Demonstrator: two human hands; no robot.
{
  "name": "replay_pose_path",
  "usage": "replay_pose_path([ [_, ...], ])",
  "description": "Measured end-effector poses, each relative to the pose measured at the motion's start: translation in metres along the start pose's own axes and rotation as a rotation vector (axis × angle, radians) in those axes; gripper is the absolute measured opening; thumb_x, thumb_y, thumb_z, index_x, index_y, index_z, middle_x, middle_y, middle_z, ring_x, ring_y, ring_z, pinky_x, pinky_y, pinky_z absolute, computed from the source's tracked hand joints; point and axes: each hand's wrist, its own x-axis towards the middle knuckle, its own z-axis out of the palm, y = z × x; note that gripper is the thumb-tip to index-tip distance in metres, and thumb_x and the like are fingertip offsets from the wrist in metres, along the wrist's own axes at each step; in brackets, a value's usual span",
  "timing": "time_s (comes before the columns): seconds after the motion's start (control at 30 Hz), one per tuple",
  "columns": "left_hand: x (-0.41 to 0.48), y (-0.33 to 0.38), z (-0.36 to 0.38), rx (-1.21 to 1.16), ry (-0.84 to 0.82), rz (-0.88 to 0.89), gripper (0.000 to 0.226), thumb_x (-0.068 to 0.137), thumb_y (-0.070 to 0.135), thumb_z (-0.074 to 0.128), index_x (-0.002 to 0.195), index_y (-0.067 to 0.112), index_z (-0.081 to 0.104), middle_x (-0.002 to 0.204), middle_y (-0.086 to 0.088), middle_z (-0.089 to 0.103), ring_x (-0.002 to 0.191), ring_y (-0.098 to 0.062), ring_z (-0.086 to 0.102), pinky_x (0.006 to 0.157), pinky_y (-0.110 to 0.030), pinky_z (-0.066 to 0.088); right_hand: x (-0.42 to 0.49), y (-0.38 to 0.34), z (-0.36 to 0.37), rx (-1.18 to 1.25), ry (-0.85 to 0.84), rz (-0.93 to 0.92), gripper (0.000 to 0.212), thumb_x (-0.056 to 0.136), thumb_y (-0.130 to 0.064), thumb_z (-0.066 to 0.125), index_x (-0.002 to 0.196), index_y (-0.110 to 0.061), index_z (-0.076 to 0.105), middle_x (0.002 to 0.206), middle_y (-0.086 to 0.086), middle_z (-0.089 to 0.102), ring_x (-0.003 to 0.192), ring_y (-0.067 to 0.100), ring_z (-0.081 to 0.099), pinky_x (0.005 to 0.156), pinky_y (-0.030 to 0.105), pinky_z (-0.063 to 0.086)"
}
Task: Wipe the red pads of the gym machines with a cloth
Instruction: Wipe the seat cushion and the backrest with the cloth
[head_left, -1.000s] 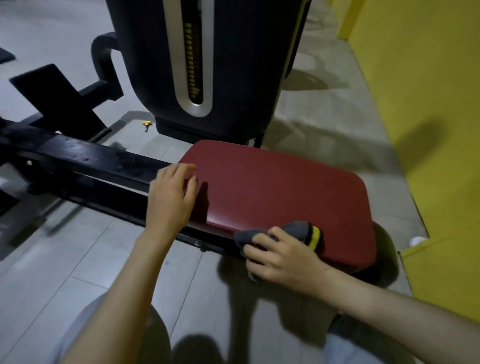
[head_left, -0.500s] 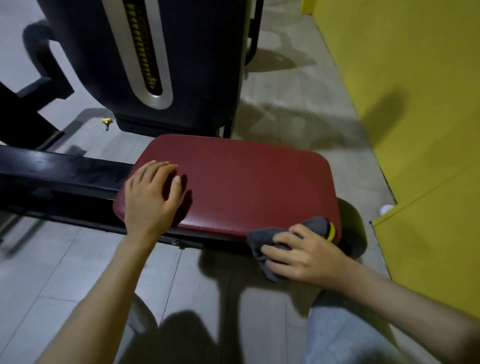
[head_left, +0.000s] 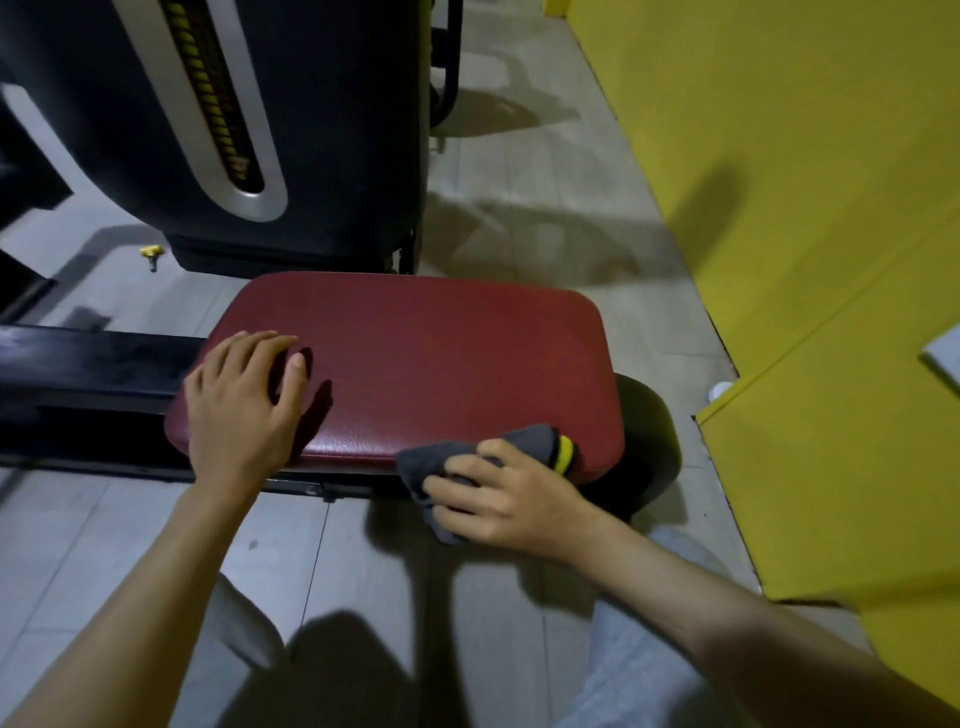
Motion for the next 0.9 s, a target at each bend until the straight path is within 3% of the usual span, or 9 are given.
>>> replay_pose_path([
  [0.2,-0.002,0.003,-0.002,-0.035,0.019,-0.026,0.043,0.104,0.049,0.035,0.125,0.022,0.062,0.131,0.000,0.060,0.133,-0.026,0.044,0.104,-0.047,0.034,-0.101,0.020,-0.042,-0.153,-0.077,0.142,0.010,0.099,-0.015,0.066,0.098,-0.023,0.073,0.121,-0.001,0.069,0.107,0.023,0.060,0.082,0.040,0.050],
  [0.27,-0.002,0.003,-0.002,-0.046,0.020,-0.027,0.043,0.104,0.049,0.036,0.124,0.021,0.062,0.131,-0.002,0.060,0.133,-0.026,0.045,0.103,-0.049,0.034,-0.118,0.012,-0.046,-0.153,-0.074,0.282,0.013,0.094,-0.013,0.072,0.102,-0.024,0.070,0.125,0.001,0.063,0.111,0.025,0.056,0.085,0.045,0.050],
  [0.33,-0.003,0.004,-0.002,-0.049,0.027,-0.031,0.043,0.104,0.048,0.036,0.124,0.020,0.062,0.132,-0.003,0.060,0.133,-0.027,0.045,0.102,-0.049,0.034,-0.122,-0.005,-0.042,-0.067,-0.012,0.554,0.033,0.082,-0.008,0.080,0.107,-0.026,0.067,0.129,0.002,0.055,0.116,0.028,0.052,0.091,0.049,0.048],
  [0.43,-0.003,0.006,-0.002,-0.056,0.047,-0.033,0.043,0.104,0.047,0.036,0.123,0.018,0.062,0.131,-0.006,0.061,0.131,-0.028,0.045,0.102,-0.049,0.034,-0.094,-0.039,-0.030,0.205,0.314,1.149,0.037,0.079,-0.002,0.077,0.104,-0.028,0.067,0.130,0.000,0.048,0.125,0.026,0.048,0.101,0.044,0.045],
  [0.53,-0.003,0.004,0.000,-0.053,0.055,-0.024,0.042,0.103,0.045,0.037,0.123,0.017,0.061,0.130,-0.007,0.060,0.129,-0.031,0.045,0.100,-0.050,0.034,-0.042,-0.056,-0.021,0.361,0.755,1.576,0.055,0.079,0.022,0.065,0.106,-0.026,0.065,0.129,0.004,0.053,0.127,0.024,0.054,0.104,0.050,0.048],
  [0.63,-0.002,0.001,0.003,-0.044,0.054,-0.020,0.040,0.103,0.045,0.039,0.123,0.018,0.060,0.129,-0.008,0.059,0.128,-0.032,0.046,0.098,-0.052,0.035,-0.012,-0.050,-0.019,0.399,1.057,1.951,0.059,0.089,0.012,0.058,0.119,-0.038,0.060,0.127,0.000,0.063,0.121,0.017,0.061,0.100,0.051,0.053],
  [0.73,-0.002,-0.002,0.006,-0.029,0.060,-0.015,0.038,0.102,0.044,0.041,0.123,0.019,0.060,0.129,-0.007,0.059,0.128,-0.032,0.046,0.098,-0.051,0.036,-0.005,-0.042,-0.021,0.428,1.136,2.041,0.053,0.095,0.006,0.057,0.123,-0.039,0.061,0.127,-0.006,0.066,0.117,0.010,0.063,0.097,0.041,0.057],
  [0.83,-0.002,-0.003,0.008,-0.031,0.060,-0.014,0.036,0.102,0.044,0.043,0.122,0.020,0.059,0.129,-0.006,0.059,0.128,-0.032,0.047,0.098,-0.050,0.035,-0.011,-0.016,-0.027,0.445,1.053,2.018,0.046,0.093,0.006,0.060,0.120,-0.030,0.069,0.119,-0.015,0.069,0.111,-0.003,0.063,0.093,0.024,0.054],
  [0.9,-0.001,0.000,0.007,-0.030,0.067,-0.022,0.035,0.101,0.045,0.044,0.121,0.021,0.060,0.128,-0.005,0.059,0.127,-0.032,0.048,0.097,-0.050,0.036,-0.021,0.018,-0.029,0.477,0.948,1.994,0.036,0.092,0.004,0.061,0.113,-0.023,0.073,0.105,-0.015,0.072,0.096,-0.003,0.067,0.080,0.019,0.053],
])
